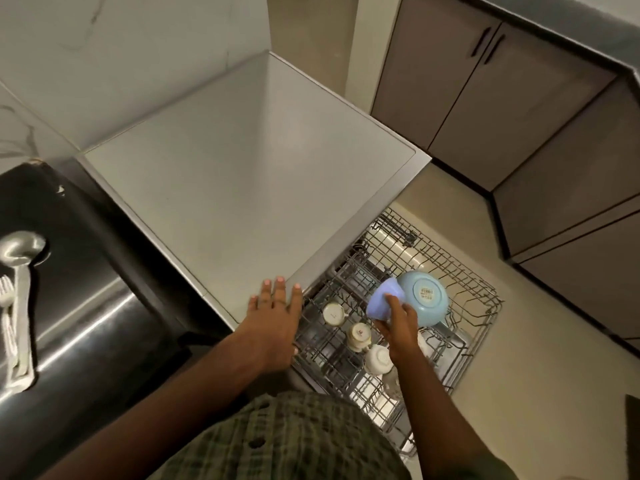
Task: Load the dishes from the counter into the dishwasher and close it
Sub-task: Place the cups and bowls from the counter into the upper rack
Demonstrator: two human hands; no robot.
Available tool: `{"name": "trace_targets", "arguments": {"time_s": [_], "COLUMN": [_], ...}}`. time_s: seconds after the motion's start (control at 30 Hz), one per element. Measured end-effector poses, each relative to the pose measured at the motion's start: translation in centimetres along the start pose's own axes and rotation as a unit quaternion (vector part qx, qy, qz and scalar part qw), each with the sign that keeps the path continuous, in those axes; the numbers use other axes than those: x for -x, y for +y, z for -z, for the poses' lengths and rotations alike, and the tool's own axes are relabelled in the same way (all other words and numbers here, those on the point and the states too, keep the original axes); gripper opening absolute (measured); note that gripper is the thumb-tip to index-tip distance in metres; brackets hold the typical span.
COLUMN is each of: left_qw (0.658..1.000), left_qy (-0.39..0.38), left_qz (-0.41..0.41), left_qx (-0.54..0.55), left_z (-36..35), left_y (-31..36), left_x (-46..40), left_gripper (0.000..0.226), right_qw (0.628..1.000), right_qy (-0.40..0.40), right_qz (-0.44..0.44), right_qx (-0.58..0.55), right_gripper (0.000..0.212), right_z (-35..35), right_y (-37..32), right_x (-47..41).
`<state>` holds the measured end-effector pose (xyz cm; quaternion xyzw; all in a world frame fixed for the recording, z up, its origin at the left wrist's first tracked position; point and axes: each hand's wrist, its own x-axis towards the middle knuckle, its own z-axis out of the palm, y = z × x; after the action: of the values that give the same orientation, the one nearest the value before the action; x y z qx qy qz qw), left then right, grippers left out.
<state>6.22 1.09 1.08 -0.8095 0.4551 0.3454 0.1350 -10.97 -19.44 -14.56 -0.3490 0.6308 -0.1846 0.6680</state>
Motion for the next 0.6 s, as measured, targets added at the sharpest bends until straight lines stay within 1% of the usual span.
{"name": "trace_targets", "arguments": {"time_s": [0.07,0.1,0.13,0.2,0.33,0.4,0.43,0.47,0.53,0.57,0.6], "left_qw": [1.000,1.000,1.000,1.000,0.999,0.999,0.999,0.999,0.999,0.999,0.999], "left_qy": [-0.004,-0.009,-0.015,-0.024,-0.027,-0.018,-0.013,-0.008,-0.005,-0.006,-0.008], "left_qz": [0.007,0.011,0.013,0.016,0.022,0.028,0.031,0.035,0.039,0.040,0.040], "left_qx": [-0.004,-0.004,-0.005,-0.006,0.009,0.005,-0.002,-0.009,-0.018,-0.018,-0.018], "left_z": [0.0,0.0,0.1,0.2,-0.1,-0.4,-0.6,-0.7,-0.8,-0.8,-0.9], "left_y": [0.1,0.2,0.2,0.3,0.1,0.2,0.3,0.4,0.4,0.4,0.4], "left_x": [-0.2,-0.3,-0.4,-0.6,-0.8,-0.8,-0.7,-0.7,-0.6,-0.6,-0.7], "left_gripper": [0.110,0.110,0.110,0.112,0.112,0.111,0.111,0.112,0.114,0.114,0.114], "right_qw": [0.992,0.982,0.972,0.949,0.892,0.853,0.824,0.787,0.717,0.697,0.691], "right_qy": [0.031,0.045,0.050,0.044,0.033,0.039,0.035,0.021,-0.036,-0.060,-0.074], "right_qz": [0.024,0.031,0.045,0.095,0.171,0.190,0.189,0.168,0.121,0.113,0.102], "right_qx": [0.124,0.180,0.226,0.296,0.418,0.485,0.532,0.593,0.686,0.706,0.712], "right_gripper": [0.077,0.085,0.085,0.077,0.075,0.071,0.068,0.064,0.062,0.060,0.059], "right_z": [-0.6,-0.9,-1.4,-2.0,-3.6,-4.5,-4.9,-5.2,-5.6,-5.6,-5.5], "right_y": [-0.2,-0.3,-0.5,-1.1,-3.7,-4.8,-5.1,-5.4,-5.3,-4.7,-4.2], "right_x": [-2.3,-3.4,-4.0,-5.5,-7.3,-8.7,-9.6,-10.3,-11.4,-12.2,-12.5]}}
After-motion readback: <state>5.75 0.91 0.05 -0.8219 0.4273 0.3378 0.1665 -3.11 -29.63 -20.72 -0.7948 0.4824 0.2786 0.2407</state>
